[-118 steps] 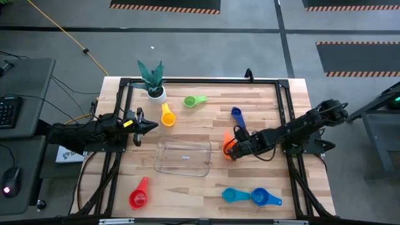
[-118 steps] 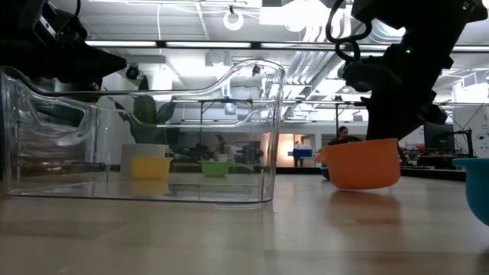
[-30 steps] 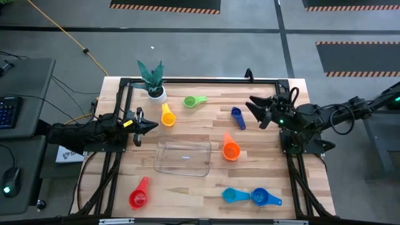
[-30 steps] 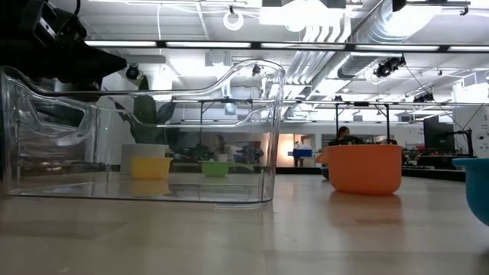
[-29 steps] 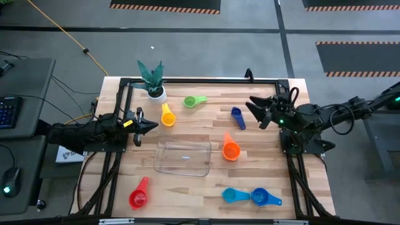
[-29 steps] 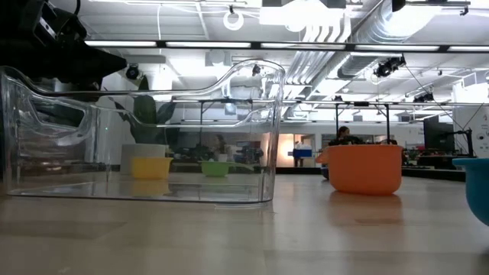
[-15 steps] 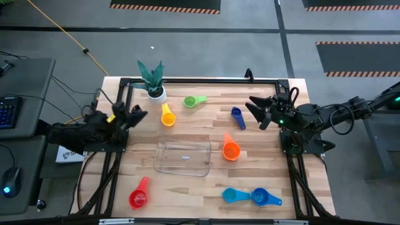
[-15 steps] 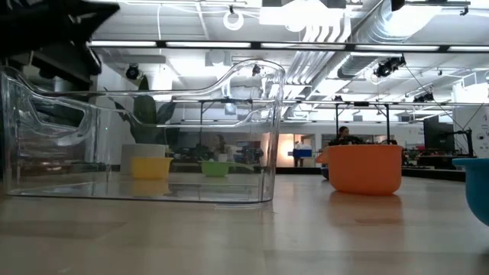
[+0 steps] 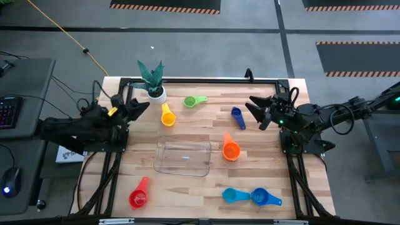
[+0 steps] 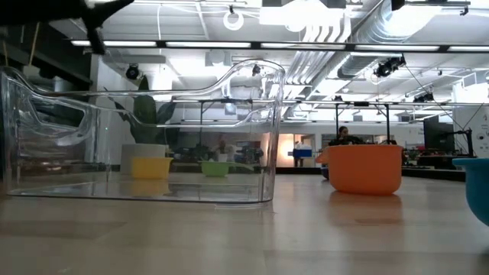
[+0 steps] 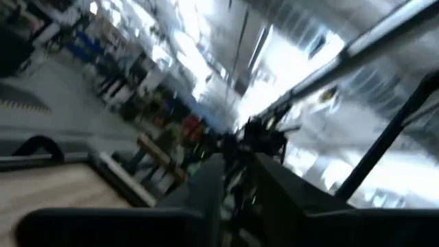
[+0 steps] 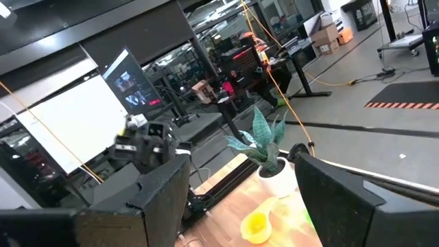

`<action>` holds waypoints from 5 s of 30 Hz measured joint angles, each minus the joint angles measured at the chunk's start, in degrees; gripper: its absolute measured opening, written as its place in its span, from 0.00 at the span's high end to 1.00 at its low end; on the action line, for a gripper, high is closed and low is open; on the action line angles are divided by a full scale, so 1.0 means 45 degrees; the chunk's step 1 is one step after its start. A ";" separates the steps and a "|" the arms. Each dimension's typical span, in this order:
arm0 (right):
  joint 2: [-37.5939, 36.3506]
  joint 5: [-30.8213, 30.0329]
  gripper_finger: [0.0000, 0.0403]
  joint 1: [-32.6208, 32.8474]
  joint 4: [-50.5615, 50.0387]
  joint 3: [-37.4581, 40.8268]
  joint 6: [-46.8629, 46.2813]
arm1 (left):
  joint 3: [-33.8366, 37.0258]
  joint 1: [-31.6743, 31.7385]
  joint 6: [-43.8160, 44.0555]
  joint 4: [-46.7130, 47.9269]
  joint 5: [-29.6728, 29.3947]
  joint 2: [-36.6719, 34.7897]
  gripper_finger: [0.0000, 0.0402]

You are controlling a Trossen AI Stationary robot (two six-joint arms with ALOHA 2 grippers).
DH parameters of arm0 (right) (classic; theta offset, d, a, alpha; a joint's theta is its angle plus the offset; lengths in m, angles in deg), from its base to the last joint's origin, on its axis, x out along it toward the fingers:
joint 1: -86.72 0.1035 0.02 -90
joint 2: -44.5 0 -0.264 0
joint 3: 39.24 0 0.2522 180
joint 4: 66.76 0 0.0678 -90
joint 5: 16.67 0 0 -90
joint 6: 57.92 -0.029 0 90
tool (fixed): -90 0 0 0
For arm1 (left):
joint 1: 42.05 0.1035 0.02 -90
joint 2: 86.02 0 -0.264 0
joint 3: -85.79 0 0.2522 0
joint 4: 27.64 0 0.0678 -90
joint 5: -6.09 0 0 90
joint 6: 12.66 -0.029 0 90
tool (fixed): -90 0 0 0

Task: Nest measuring cups in basket
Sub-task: Stack the red measuring cup on top of the orange measuring cup

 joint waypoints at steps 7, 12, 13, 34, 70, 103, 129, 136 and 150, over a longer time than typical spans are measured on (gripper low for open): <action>0.0000 -0.0033 0.36 -0.0001 -0.0005 0.0000 0.0148 | -0.4301 -0.0004 -0.0207 0.3540 0.1762 0.2851 0.48; 0.0000 -0.0029 0.36 -0.0005 -0.0005 0.0000 0.0151 | -0.5681 -0.0004 0.0262 0.4484 0.2634 0.3465 0.40; 0.0000 -0.0029 0.36 0.0000 -0.0005 0.0000 0.0148 | -0.5771 -0.0024 0.0827 0.4755 0.2923 0.3525 0.40; -0.0005 -0.0180 0.36 -0.0005 -0.0277 0.0000 0.0148 | -0.8970 -0.8180 1.1078 1.5637 0.4957 0.8863 0.40; -0.0005 -0.0185 0.36 -0.0005 -0.0714 0.0000 0.0148 | -0.8968 -1.2399 1.3246 1.4382 0.5513 1.7591 0.65; 0.0000 -0.0787 0.36 -0.0005 -0.0719 0.0000 -0.0993 | -1.2521 -0.1830 0.5575 1.0817 0.6227 1.2806 1.00; -0.0005 -0.1739 0.36 -0.0005 -0.0351 0.0002 -0.1003 | -1.5205 -0.1275 0.5936 0.6651 0.1607 2.1304 1.00; -0.0005 -0.1723 0.36 0.0000 -0.0318 0.0003 -0.1001 | -1.5550 -0.1321 0.5586 0.7544 0.1787 2.1841 1.00; 0.0000 -0.1746 0.36 -0.0003 -0.0306 0.0005 -0.0969 | -1.5534 -0.1699 0.5563 0.7985 0.1685 2.2175 0.99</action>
